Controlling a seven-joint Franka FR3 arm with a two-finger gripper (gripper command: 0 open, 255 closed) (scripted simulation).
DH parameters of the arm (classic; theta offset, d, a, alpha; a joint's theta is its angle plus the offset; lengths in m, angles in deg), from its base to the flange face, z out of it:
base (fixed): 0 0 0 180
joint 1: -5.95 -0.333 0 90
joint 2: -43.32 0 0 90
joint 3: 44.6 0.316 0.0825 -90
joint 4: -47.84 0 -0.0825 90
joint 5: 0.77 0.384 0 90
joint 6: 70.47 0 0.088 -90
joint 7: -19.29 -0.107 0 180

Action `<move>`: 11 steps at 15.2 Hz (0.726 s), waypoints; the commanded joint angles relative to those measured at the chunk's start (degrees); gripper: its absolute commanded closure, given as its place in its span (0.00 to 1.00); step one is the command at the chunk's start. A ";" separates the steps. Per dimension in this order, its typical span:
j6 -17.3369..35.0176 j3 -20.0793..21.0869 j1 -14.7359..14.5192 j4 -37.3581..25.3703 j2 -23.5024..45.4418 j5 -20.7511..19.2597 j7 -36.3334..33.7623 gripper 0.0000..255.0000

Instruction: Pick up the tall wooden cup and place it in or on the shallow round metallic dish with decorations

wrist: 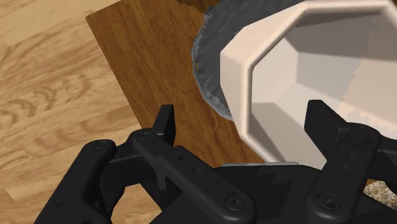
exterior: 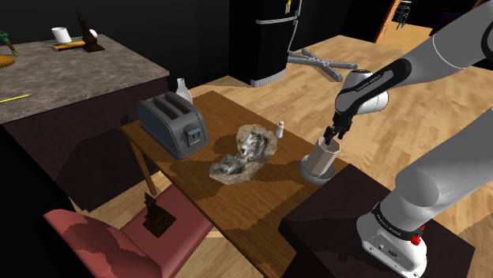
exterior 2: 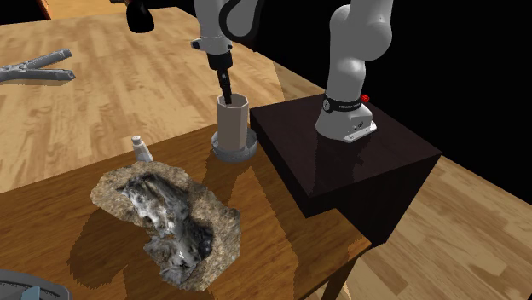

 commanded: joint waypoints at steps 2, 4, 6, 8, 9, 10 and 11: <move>-2.44 0.12 0.02 -0.50 -1.94 -0.22 -0.19 0.00; -7.24 0.39 0.04 -1.76 -5.51 -0.50 -0.47 0.00; -9.11 0.52 0.05 -2.35 -6.79 -0.55 -0.55 0.00; -9.11 0.52 0.05 -2.35 -6.79 -0.55 -0.55 0.00; -9.11 0.52 0.05 -2.35 -6.79 -0.55 -0.55 0.00; -9.11 0.52 0.05 -2.35 -6.79 -0.55 -0.55 0.00; -9.11 0.52 0.05 -2.35 -6.79 -0.55 -0.55 0.00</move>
